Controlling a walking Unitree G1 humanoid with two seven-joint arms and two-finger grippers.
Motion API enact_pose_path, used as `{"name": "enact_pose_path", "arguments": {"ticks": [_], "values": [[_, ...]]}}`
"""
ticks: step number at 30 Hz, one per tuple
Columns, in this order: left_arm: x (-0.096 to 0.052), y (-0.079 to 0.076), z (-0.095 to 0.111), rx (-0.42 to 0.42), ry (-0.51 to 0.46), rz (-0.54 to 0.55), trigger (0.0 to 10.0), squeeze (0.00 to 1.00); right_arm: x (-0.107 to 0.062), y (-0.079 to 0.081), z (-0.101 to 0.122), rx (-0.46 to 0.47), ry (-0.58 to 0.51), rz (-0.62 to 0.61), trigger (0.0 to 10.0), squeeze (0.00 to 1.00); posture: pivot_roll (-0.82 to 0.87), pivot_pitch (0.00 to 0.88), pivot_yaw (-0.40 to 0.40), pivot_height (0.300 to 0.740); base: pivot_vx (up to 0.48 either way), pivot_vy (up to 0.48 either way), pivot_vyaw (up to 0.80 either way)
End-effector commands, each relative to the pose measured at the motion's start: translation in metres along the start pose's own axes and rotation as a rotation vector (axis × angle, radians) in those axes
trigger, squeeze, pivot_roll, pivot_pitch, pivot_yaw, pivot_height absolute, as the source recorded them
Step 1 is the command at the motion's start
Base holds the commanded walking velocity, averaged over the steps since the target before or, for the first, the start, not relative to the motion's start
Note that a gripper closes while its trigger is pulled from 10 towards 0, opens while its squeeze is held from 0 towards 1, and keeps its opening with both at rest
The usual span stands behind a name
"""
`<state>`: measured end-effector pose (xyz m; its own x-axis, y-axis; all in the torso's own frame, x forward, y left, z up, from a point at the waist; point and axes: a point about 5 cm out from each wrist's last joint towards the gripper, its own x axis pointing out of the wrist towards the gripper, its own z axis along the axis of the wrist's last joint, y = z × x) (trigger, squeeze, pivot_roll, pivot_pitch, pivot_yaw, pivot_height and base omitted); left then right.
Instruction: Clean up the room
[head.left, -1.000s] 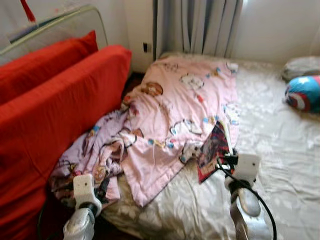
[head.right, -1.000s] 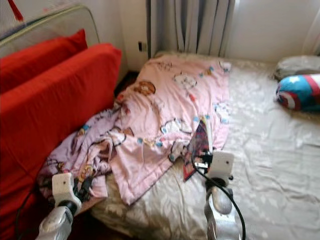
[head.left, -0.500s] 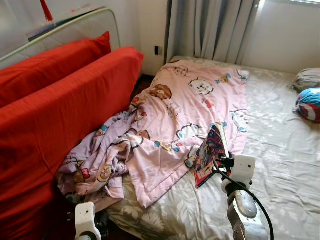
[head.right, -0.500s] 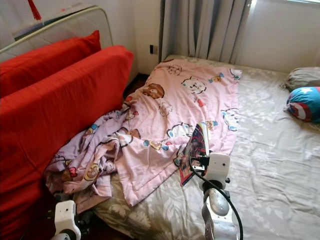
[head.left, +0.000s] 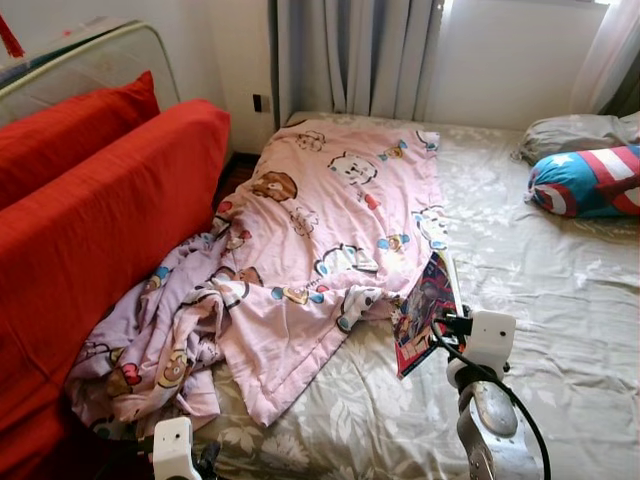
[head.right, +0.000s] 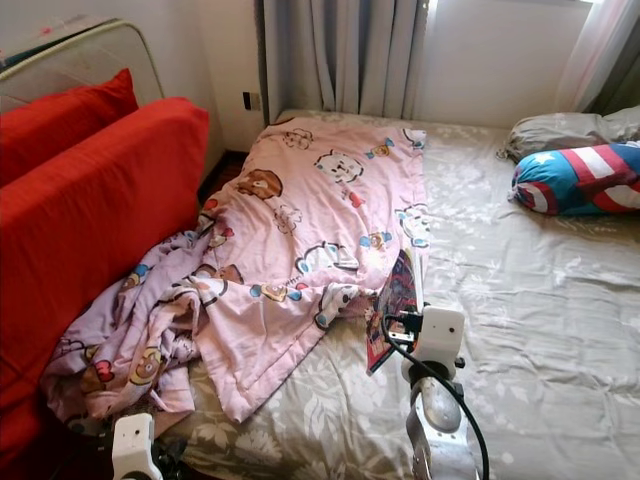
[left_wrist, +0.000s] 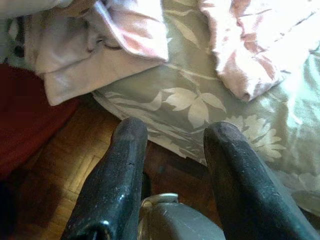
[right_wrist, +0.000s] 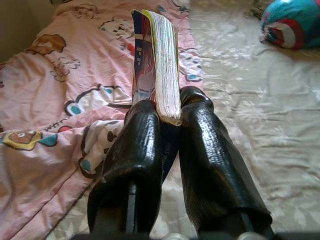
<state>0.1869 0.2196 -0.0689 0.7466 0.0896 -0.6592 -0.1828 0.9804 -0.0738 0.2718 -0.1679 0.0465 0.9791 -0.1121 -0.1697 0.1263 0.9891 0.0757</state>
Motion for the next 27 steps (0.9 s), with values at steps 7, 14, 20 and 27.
{"name": "enact_pose_path", "arguments": {"ticks": [7, 14, 20, 27], "values": [[-0.0063, 0.0093, -0.0149, 0.019, 0.059, 0.029, 10.0, 0.0, 0.0042, 0.0056, 0.0052, 0.006, -0.027, 0.005, 10.0, 0.0, 0.07, 0.012, -0.025, 0.74, 0.0, 0.0, -0.06], [-0.0073, 0.0106, -0.0172, 0.018, 0.068, 0.033, 10.0, 0.0, 0.0041, 0.0049, 0.0031, -0.004, -0.023, 0.002, 10.0, 0.0, 0.07, 0.002, -0.024, 0.74, 0.0, 0.0, -0.73], [-0.0078, 0.0106, -0.0188, 0.019, 0.073, 0.035, 10.0, 0.0, 0.0056, 0.0055, 0.0044, -0.019, -0.035, 0.001, 10.0, 0.0, 0.07, 0.0, -0.023, 0.74, 0.0, -0.04, -0.08], [-0.0081, 0.0114, -0.019, 0.017, 0.072, 0.041, 10.0, 0.0, 0.0061, 0.0055, 0.0049, -0.013, -0.038, -0.001, 10.0, 0.0, 0.07, 0.008, -0.024, 0.74, 0.0, -0.282, 0.0]]}}
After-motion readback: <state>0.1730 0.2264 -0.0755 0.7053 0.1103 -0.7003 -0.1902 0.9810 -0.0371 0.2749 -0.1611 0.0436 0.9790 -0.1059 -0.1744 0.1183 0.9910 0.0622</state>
